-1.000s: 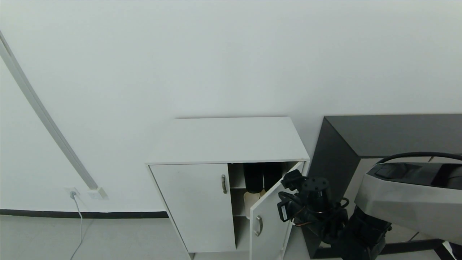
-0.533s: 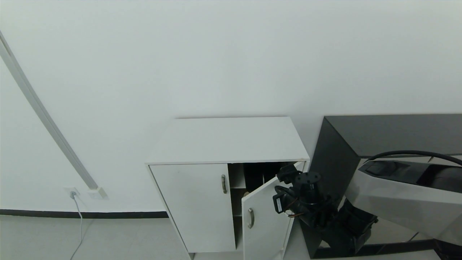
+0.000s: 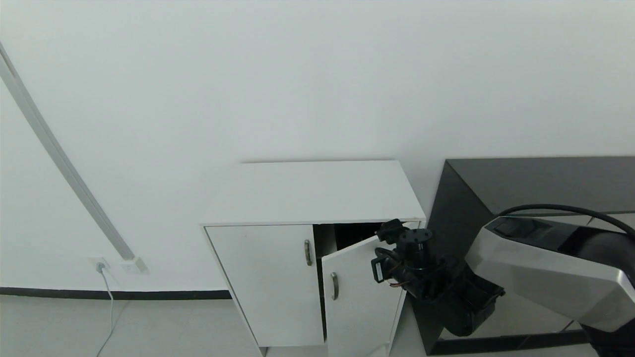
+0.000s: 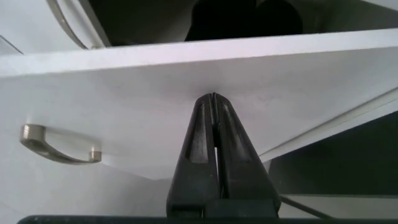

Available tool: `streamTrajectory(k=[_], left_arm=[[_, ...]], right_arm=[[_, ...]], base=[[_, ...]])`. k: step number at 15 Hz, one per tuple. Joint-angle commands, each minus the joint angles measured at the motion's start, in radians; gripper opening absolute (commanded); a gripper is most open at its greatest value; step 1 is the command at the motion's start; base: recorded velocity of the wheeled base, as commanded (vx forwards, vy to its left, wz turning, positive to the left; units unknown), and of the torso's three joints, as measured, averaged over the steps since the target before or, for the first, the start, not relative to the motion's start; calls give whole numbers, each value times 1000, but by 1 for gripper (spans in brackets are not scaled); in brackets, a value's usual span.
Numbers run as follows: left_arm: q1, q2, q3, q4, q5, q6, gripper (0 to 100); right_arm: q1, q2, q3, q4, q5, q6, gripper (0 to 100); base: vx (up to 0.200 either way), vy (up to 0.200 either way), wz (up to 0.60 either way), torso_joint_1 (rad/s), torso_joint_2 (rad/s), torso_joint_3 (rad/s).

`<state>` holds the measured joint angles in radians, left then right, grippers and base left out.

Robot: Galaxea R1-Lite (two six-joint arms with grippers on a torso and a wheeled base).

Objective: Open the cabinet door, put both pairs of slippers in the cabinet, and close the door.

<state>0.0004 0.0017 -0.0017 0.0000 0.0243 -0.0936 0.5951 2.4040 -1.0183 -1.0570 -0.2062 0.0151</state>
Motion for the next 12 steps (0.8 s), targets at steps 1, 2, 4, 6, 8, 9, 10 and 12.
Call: streamTrajectory(k=[1, 2, 4, 6, 8, 9, 10, 12], left_arm=[[1, 1, 0, 0, 0, -1, 0], [0, 1, 0, 0, 0, -1, 0], [0, 0, 0, 0, 0, -1, 0], [1, 0, 0, 0, 0, -1, 0], [0, 1, 0, 0, 0, -1, 0], [0, 0, 0, 0, 2, -1, 0], [1, 0, 0, 0, 0, -1, 0], [0, 1, 0, 0, 2, -3, 0]], right_arm=[[-12, 20, -42, 12, 1, 0, 0], [-18, 23, -57, 26, 1, 0, 0], [-26, 35, -92, 43, 1, 0, 0], [-31, 43, -132, 75, 1, 0, 0], [-32, 49, -164, 98, -1, 0, 0], [-32, 52, -183, 115, -1, 0, 0], [-34, 56, -198, 127, -1, 0, 0], [-34, 63, -224, 144, -4, -1, 0]], base=[[0, 0, 0, 0, 0, 0], [0, 0, 0, 0, 0, 0], [0, 0, 0, 0, 0, 0], [0, 0, 0, 0, 0, 0], [0, 0, 0, 0, 0, 0], [0, 0, 0, 0, 0, 0], [0, 0, 0, 0, 0, 0], [0, 0, 0, 0, 0, 0]])
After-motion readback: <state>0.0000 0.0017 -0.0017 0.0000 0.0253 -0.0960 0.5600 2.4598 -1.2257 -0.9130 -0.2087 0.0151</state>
